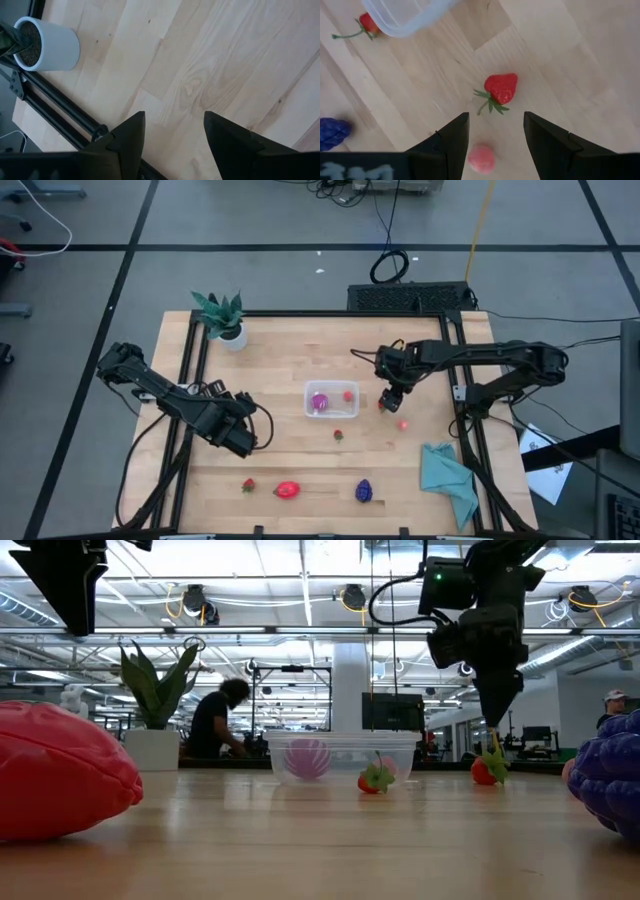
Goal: Pick and placing Produce into tupperware
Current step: Put the top red strawberry into the transparent bin
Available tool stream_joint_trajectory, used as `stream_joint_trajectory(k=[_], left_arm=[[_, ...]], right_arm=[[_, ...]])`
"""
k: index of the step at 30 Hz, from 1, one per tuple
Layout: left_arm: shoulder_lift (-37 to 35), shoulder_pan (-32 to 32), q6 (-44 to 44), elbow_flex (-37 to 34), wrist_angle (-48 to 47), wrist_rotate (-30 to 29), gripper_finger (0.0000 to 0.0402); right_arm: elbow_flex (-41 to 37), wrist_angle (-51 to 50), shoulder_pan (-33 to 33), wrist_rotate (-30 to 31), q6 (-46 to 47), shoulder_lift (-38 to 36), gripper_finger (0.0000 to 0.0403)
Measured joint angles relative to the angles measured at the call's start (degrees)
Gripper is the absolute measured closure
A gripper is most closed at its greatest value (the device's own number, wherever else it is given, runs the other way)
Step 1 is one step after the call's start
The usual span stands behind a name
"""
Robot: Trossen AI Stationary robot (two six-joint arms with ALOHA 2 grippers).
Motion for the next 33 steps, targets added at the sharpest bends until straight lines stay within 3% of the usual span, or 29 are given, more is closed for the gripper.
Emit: stream_joint_trajectory(k=[11, 21, 33], left_arm=[[0.0, 0.0, -0.3, 0.0, 0.0, 0.0, 0.0192], [0.0, 0.0, -0.4, 0.0, 0.0, 0.0, 0.0192], [0.0, 0.0, -0.6, 0.0, 0.0, 0.0, 0.0192]], right_arm=[[0.0, -0.7, -1.5, -1.8, -1.4, 0.5, 0.0220], [0.0, 1.6, -2.2, -1.8, -1.6, 0.5, 0.0184], [0.0, 2.3, -2.1, -1.8, -0.5, 0.5, 0.0183]])
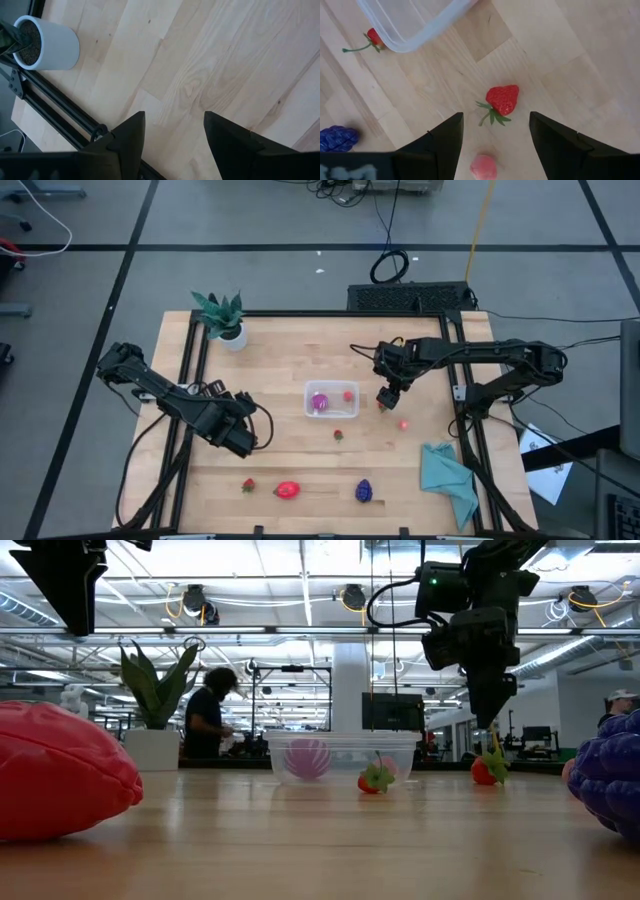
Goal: Pick and placing Produce into tupperware
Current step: Put the top red strawberry into the transparent bin
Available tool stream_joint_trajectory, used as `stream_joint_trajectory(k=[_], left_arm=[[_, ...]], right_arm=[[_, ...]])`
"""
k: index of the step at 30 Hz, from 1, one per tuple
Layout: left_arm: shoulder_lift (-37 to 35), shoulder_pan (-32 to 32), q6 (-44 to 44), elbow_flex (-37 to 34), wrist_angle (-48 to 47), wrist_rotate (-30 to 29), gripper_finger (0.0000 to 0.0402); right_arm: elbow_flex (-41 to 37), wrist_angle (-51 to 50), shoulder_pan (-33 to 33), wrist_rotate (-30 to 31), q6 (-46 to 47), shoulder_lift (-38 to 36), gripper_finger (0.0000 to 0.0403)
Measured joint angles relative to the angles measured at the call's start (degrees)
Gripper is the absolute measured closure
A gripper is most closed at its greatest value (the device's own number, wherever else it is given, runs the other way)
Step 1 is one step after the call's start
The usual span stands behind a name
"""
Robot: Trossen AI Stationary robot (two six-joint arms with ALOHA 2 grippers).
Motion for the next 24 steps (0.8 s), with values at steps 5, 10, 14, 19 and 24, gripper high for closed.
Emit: stream_joint_trajectory(k=[5, 10, 14, 19, 24], left_arm=[[0.0, 0.0, 0.0, 0.0, 0.2, 0.0, 0.0192], [0.0, 0.0, 0.0, 0.0, 0.2, 0.0, 0.0192], [0.0, 0.0, 0.0, 0.0, 0.4, -0.1, 0.0192], [0.0, 0.0, 0.4, 0.0, 1.5, -0.4, 0.0192], [0.0, 0.0, 0.4, 0.0, 1.5, -0.5, 0.0192]], right_arm=[[-0.5, 0.6, 0.1, 0.0, 0.8, 0.0, 0.0183], [-3.2, 2.4, 0.7, -1.1, 1.9, 0.0, 0.0183], [-5.5, 5.3, 0.7, -1.4, 3.1, 0.0, 0.0183], [-7.4, 8.5, 0.8, -1.9, 3.8, 0.0, 0.0183], [-8.0, 8.6, 0.8, -2.1, 4.6, 0.0, 0.0183]])
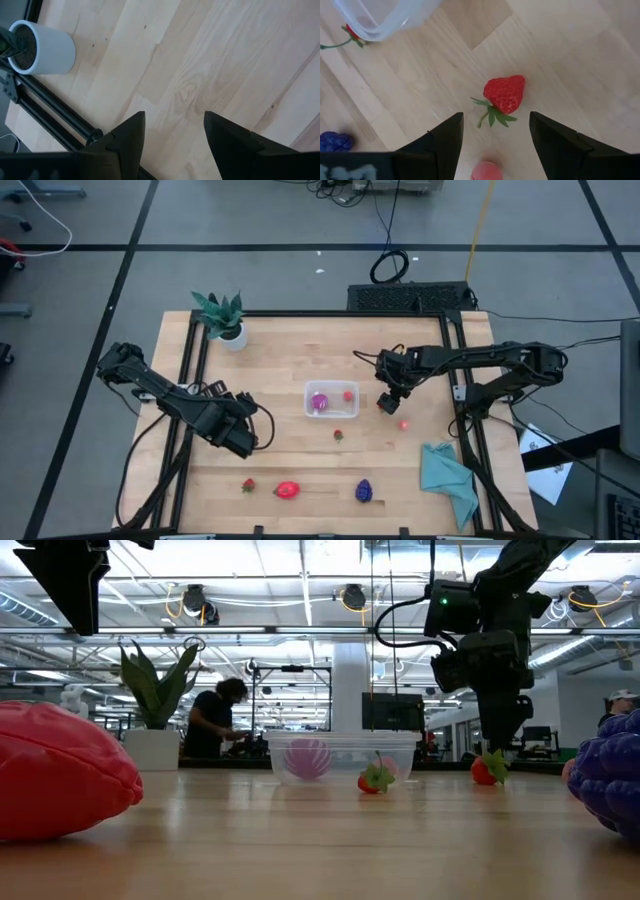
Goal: Pick and placing Produce into tupperware
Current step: Put the top red strawberry into the transparent bin
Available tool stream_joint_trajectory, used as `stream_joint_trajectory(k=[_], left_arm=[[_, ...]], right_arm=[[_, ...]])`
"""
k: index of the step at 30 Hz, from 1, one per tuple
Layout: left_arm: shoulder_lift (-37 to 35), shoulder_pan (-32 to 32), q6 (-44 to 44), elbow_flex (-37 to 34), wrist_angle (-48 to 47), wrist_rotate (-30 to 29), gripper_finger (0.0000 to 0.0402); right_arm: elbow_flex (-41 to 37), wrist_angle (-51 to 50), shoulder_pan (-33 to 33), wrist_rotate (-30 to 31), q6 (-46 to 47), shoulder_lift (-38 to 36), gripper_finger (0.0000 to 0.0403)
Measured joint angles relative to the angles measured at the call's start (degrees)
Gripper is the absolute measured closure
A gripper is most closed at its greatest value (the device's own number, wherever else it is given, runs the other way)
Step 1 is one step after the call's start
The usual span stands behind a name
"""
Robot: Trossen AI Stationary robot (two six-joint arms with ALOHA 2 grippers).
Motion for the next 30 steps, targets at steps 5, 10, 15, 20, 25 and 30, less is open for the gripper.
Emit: stream_joint_trajectory(k=[5, 10, 15, 20, 25, 30], left_arm=[[0.0, 0.0, 0.0, 0.0, 0.0, 0.0, 0.0192], [0.0, 0.0, 0.0, 0.0, 0.0, 0.0, 0.0192], [0.0, 0.0, 0.1, 0.0, 0.0, -0.4, 0.0192], [0.0, 0.0, 0.2, 0.0, 0.0, -1.0, 0.0192], [0.0, 0.0, 0.1, 0.0, 0.0, -1.0, 0.0192], [0.0, 0.0, 0.1, 0.0, 0.0, -1.0, 0.0192]], right_arm=[[0.0, 1.3, 0.0, 0.0, 0.7, 0.0, 0.0183], [0.0, 3.2, 0.0, -0.7, 0.9, 1.8, 0.0183], [0.0, 3.5, 0.0, -0.9, 0.4, 6.2, 0.0183], [0.1, 4.9, 0.0, -2.3, -0.1, 10.0, 0.0183], [0.2, 5.0, 0.0, -2.4, -0.7, 11.7, 0.0183], [0.2, 5.1, 0.0, -2.4, -0.9, 11.8, 0.0183]])
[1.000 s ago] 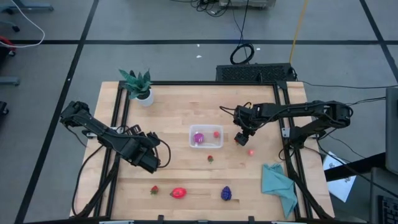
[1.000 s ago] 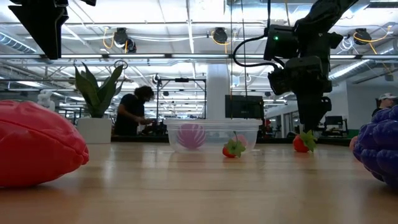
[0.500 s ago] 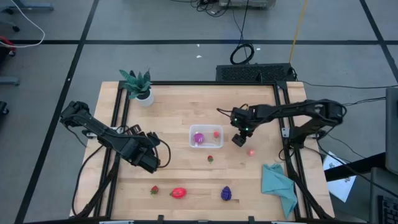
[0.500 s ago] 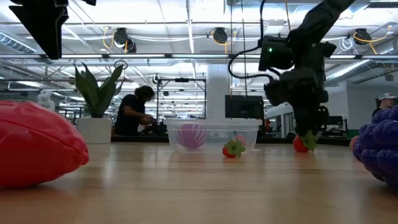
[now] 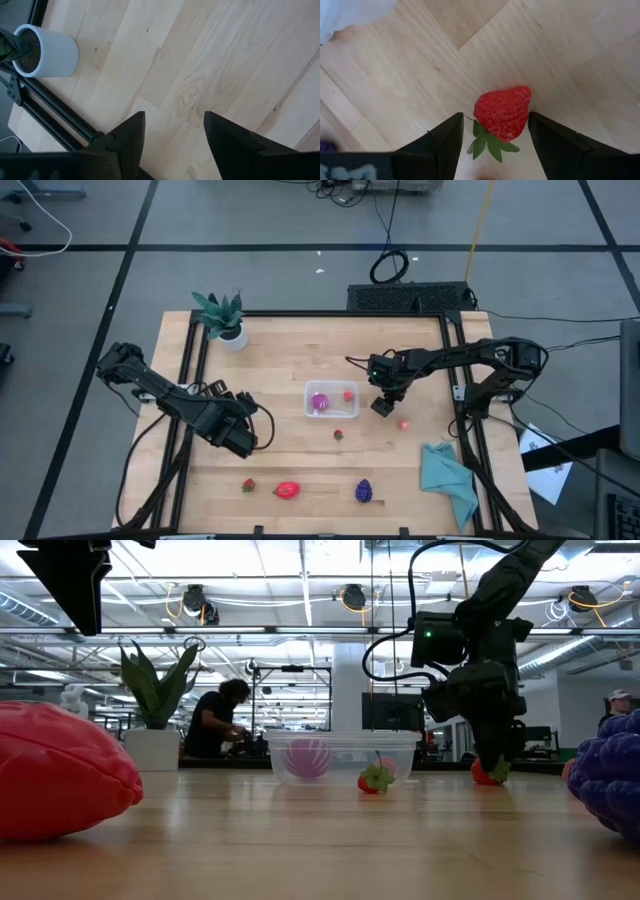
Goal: Pick and placing Produce into tupperware
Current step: Put the top red strawberry into the transparent bin
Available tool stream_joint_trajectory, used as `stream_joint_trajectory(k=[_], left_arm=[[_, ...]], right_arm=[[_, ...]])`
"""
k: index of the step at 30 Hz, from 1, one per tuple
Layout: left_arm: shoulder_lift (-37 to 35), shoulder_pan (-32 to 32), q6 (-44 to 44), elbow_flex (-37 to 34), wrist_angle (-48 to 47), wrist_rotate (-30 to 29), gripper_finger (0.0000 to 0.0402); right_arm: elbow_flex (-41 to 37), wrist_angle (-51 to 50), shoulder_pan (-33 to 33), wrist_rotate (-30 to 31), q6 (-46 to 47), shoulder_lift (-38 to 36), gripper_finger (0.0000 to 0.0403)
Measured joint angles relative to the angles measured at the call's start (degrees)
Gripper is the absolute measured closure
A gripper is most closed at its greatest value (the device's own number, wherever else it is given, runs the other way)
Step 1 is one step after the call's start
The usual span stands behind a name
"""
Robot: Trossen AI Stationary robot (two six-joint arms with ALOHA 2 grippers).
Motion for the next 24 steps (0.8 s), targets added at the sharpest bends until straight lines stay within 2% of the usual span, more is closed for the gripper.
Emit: stream_joint_trajectory(k=[12, 24], left_arm=[[0.0, 0.0, -0.1, 0.0, 0.2, 0.0, 0.0192], [0.0, 0.0, -0.1, 0.0, 0.2, 0.0, 0.0192]], right_arm=[[-0.1, 0.5, 0.0, 0.1, -0.3, 0.1, 0.0210], [-0.3, 3.2, 0.1, 0.5, -0.5, -2.2, 0.0211]])
